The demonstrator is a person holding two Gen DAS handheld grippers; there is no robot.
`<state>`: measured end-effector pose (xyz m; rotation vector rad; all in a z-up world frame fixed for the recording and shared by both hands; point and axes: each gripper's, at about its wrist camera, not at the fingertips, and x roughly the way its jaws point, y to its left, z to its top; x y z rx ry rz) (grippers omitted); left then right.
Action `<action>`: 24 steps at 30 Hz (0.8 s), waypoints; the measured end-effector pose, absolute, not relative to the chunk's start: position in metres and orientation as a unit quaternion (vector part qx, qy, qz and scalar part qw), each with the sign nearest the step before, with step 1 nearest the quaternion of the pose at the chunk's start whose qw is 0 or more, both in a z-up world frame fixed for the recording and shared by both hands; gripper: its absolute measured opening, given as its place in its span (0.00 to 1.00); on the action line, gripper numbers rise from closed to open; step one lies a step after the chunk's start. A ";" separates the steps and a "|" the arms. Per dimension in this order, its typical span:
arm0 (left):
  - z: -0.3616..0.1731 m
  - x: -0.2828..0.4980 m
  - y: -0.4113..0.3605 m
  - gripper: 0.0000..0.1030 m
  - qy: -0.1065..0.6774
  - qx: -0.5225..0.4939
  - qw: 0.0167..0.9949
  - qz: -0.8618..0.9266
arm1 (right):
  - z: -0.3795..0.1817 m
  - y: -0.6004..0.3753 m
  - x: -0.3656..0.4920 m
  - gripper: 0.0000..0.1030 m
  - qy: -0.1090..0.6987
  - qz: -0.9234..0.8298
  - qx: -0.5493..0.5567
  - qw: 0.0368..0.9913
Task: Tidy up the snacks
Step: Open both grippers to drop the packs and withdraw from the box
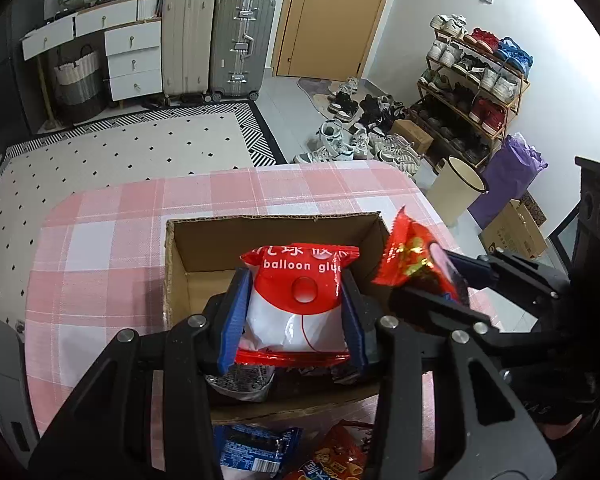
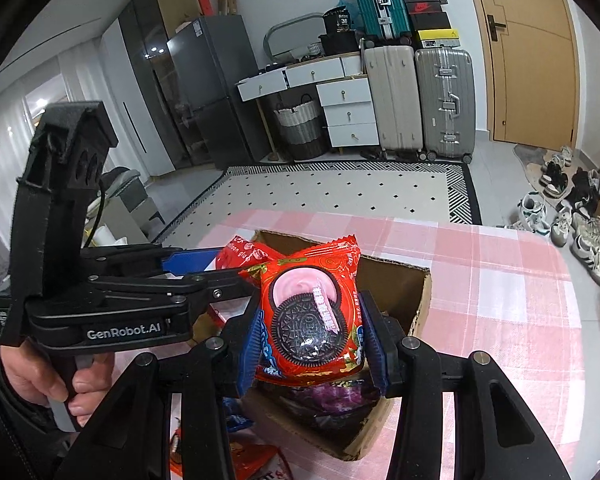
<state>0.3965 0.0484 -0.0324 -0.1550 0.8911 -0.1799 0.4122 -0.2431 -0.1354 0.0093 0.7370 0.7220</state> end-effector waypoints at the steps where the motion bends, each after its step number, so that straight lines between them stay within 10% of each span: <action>1: -0.033 0.398 0.048 0.39 0.430 -0.076 0.895 -0.086 | -0.138 -0.243 0.413 0.44 0.354 0.346 0.005 0.869; 5: -0.037 0.402 0.048 0.43 0.437 -0.084 0.892 -0.085 | -0.142 -0.241 0.419 0.46 0.357 0.338 0.007 0.871; 7: -0.044 0.405 0.046 0.61 0.462 -0.062 0.882 -0.070 | -0.144 -0.241 0.422 0.59 0.364 0.330 0.008 0.871; 12: -0.040 0.397 0.050 0.64 0.450 -0.069 0.888 -0.067 | -0.137 -0.254 0.421 0.82 0.354 0.326 0.022 0.876; 24: -0.005 0.331 0.063 0.71 0.409 -0.091 0.906 -0.061 | -0.094 -0.292 0.351 0.90 0.301 0.330 0.042 0.894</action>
